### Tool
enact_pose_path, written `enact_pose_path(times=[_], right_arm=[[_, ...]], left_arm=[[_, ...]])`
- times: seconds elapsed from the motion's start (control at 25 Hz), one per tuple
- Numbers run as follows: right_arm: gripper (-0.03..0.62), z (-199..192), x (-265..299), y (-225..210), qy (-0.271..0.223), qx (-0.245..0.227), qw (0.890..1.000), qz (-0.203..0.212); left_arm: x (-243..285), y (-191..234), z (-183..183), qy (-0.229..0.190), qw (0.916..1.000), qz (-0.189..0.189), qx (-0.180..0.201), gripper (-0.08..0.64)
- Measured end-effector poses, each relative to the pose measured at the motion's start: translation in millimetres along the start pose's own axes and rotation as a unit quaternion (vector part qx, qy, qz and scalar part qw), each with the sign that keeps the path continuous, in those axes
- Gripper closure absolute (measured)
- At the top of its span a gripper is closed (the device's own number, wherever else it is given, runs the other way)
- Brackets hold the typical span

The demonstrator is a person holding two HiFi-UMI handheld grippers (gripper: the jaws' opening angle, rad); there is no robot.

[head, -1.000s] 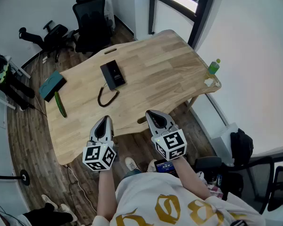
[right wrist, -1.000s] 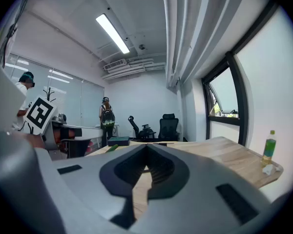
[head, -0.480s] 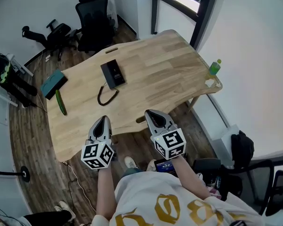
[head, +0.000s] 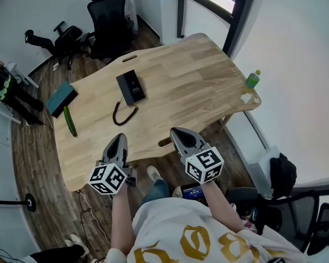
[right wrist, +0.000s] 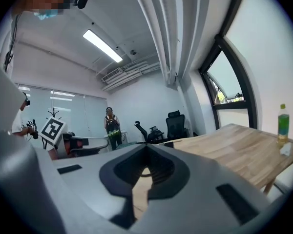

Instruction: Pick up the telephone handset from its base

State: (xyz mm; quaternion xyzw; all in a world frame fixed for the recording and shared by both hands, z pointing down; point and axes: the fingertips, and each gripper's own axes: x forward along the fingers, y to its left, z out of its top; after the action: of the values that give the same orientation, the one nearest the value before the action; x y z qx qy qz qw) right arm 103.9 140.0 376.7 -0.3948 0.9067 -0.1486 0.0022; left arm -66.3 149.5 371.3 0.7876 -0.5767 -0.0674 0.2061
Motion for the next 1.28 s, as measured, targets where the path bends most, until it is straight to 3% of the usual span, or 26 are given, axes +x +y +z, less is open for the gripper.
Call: enact_pose_path(times=[0.2,0.4,0.52,0.96,1.28], right_arm=[[0.588,-2,29,-21,0.018,-0.009,1.0,-0.011],[0.588,-2,84,-45,0.053,-0.057,0.997,-0.024],[0.588,2,117,-56,0.064,-0.064,0.996,-0.026],[0.588,6,199,-92,0.071,-0.014,0.996,-0.056],[0.588,3,213,-97,0.079,-0.004,0.995,-0.066]], left_arm=[[32,22,4,0.0,0.9996,0.014,0.024,0.557],[86,55,16,0.001,0.9999,0.011,0.0,0.557],[118,81,30,-0.001,0.9998,0.017,-0.013,0.557],[182,147,38,0.035,0.9992,0.02,-0.005,0.557],[199,158,31,0.06,0.998,0.019,-0.005,0.557]])
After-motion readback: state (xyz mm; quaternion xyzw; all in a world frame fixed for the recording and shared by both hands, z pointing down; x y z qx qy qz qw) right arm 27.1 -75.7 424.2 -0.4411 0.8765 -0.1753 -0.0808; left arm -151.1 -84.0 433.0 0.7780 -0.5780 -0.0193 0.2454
